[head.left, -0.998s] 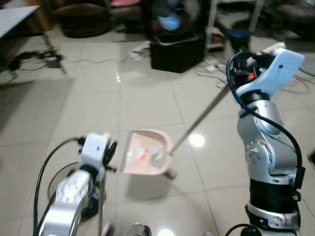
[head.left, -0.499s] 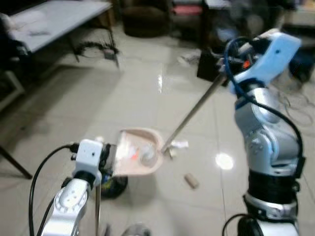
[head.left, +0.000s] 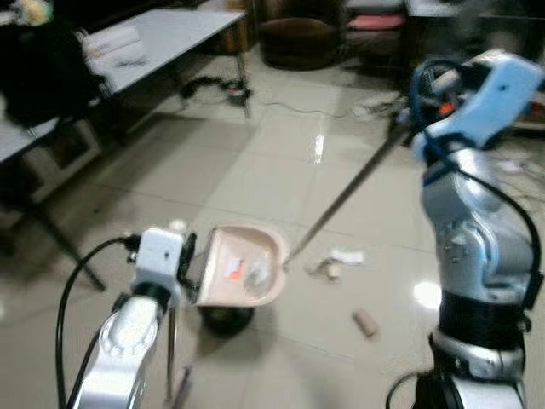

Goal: Sweep floor

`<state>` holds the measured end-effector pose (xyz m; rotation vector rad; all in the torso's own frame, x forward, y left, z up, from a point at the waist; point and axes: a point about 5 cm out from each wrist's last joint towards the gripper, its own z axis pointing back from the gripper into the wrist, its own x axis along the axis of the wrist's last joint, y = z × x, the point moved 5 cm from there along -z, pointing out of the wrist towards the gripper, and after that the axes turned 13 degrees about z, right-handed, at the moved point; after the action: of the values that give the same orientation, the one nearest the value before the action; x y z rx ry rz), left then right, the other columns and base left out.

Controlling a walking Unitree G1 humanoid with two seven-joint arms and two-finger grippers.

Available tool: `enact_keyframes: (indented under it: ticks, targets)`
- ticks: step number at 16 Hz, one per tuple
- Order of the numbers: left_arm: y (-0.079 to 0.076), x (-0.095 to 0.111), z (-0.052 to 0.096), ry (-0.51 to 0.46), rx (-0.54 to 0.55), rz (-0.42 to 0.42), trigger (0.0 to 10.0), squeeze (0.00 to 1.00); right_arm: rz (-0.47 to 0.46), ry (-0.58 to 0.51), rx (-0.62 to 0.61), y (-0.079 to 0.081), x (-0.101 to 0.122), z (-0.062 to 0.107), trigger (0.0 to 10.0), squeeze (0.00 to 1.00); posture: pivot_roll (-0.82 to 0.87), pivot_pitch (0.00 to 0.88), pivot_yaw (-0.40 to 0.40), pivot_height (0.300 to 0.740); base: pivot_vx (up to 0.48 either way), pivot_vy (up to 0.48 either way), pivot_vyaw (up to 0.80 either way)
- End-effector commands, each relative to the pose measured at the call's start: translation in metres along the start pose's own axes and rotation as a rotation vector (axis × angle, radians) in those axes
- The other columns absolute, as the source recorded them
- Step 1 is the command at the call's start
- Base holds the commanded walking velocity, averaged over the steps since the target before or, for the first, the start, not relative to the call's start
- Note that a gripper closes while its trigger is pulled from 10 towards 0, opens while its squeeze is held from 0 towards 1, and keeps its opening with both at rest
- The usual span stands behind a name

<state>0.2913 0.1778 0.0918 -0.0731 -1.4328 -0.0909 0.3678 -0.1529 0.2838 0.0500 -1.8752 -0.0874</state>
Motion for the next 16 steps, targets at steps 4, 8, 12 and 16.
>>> enact_keyframes:
  ticks: [4,8,12,16]
  targets:
    - [-0.001,0.007,-0.003,-0.020,-0.002,-0.026,10.0,0.00,-0.023,-0.031,0.036,0.009,0.009,0.000,10.0,0.00,-0.07,0.000,0.057,0.740,0.378,0.000,0.00]
    - [0.002,0.004,-0.003,-0.015,0.012,-0.024,10.0,0.00,0.010,-0.004,0.075,0.016,0.003,0.000,10.0,0.00,-0.07,0.000,0.049,0.740,0.380,0.000,0.74]
    - [0.000,0.003,-0.002,-0.010,0.008,-0.026,10.0,0.00,-0.012,0.001,0.060,0.010,-0.001,0.002,10.0,0.00,-0.07,0.000,0.047,0.740,0.377,0.000,0.18]
    - [0.000,0.002,-0.002,-0.002,0.000,-0.017,10.0,0.00,-0.048,0.008,0.035,0.004,-0.006,0.004,10.0,0.00,-0.06,0.000,0.050,0.740,0.178,0.000,0.00]
